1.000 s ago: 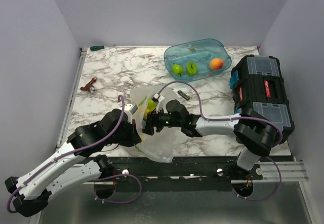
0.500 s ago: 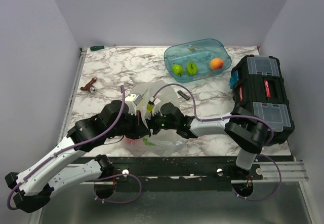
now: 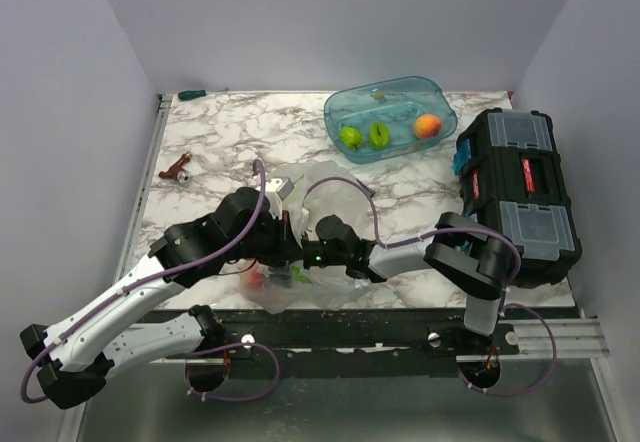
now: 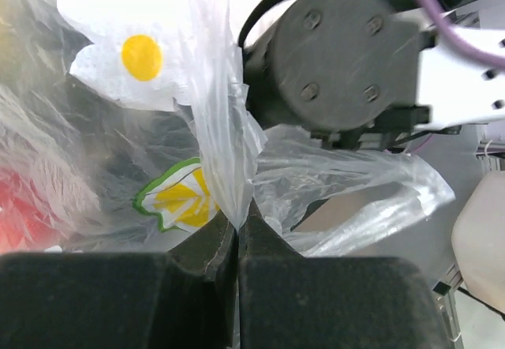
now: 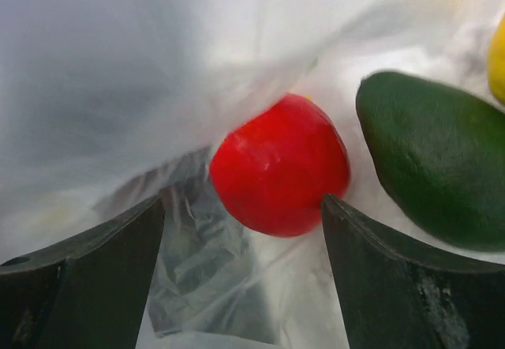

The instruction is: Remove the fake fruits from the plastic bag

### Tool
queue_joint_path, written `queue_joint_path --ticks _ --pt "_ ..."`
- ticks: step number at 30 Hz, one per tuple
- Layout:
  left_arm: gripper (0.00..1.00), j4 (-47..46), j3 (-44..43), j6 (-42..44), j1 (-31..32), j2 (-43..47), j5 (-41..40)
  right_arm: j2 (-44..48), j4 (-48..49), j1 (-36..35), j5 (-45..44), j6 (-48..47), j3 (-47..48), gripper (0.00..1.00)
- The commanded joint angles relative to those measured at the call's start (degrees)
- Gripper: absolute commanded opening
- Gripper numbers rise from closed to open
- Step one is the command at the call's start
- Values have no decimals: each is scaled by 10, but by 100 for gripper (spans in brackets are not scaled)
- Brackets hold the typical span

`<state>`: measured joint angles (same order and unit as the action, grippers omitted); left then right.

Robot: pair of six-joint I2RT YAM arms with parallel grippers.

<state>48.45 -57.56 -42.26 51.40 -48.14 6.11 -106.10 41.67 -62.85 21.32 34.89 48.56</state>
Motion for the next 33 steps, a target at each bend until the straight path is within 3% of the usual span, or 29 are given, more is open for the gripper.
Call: queue_joint_path --ticks 1,14,24,33 --pt "0 -32 -39 13 2 -30 9 -44 83 -14 18 27 -27 85" --pt "0 -84 23 -38 8 -27 45 -78 190 -19 -148 111 -60 96" --pt "0 -94 3 -32 21 -57 55 -108 205 -40 -177 106 -44 100" --pt "0 -88 3 -33 27 -55 47 -120 175 -53 -261 142 -21 94"
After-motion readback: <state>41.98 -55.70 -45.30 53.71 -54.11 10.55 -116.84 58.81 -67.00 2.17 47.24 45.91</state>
